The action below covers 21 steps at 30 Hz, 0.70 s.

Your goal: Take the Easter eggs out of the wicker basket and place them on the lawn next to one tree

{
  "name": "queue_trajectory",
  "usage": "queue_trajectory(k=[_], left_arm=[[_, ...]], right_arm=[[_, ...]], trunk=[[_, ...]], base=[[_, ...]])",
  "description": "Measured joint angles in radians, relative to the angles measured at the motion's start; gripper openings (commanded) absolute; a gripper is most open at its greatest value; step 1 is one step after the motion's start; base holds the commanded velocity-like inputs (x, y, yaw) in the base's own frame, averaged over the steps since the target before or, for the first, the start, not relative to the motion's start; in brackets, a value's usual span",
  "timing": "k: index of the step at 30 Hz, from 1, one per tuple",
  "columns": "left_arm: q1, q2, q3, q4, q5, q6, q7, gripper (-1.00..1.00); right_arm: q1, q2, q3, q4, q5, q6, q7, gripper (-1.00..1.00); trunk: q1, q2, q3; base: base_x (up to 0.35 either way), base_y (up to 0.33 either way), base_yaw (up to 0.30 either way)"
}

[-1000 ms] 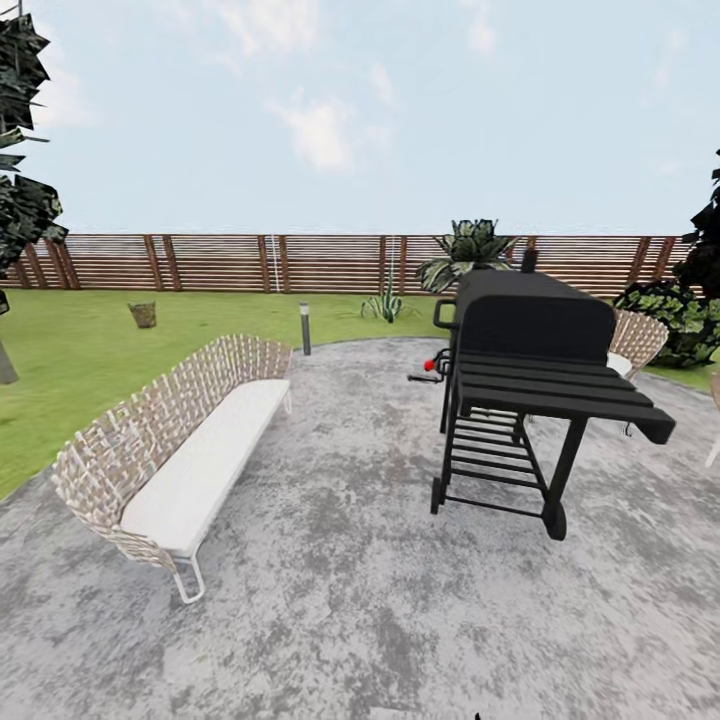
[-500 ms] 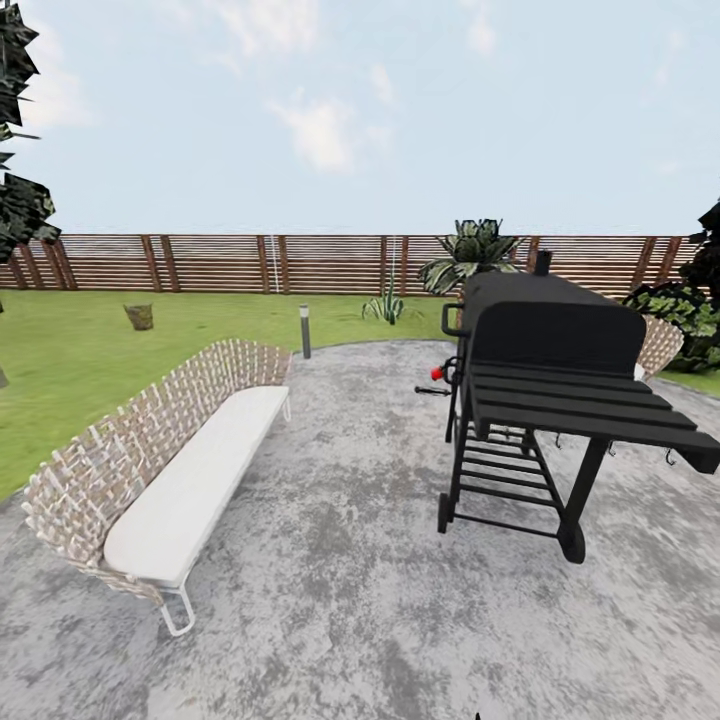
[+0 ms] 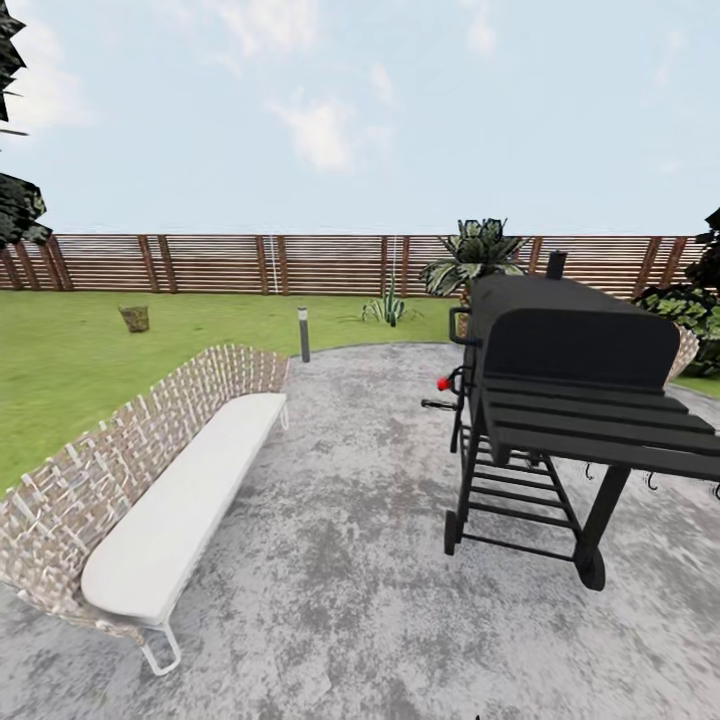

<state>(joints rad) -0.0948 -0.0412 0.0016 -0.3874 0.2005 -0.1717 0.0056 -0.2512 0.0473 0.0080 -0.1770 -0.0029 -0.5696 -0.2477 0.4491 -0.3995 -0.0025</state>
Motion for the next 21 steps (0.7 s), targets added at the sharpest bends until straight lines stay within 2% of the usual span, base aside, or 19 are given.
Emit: queue_trajectory(k=[15,21], left_arm=[[0.000,0.000,0.000,0.000,0.000,-0.002,0.000,1.00],[0.000,0.000,0.002,0.000,0.000,-0.002,0.000,1.00]], right_arm=[[0.000,0.000,-0.001,0.001,0.000,-0.001,0.000,1.00],[0.000,0.000,-0.001,0.000,0.000,-0.002,0.000,1.00]], trunk=[[0.000,0.000,0.000],[0.000,0.000,0.002]], base=[[0.332,0.129,-0.016],[0.100,0.020,-0.176]])
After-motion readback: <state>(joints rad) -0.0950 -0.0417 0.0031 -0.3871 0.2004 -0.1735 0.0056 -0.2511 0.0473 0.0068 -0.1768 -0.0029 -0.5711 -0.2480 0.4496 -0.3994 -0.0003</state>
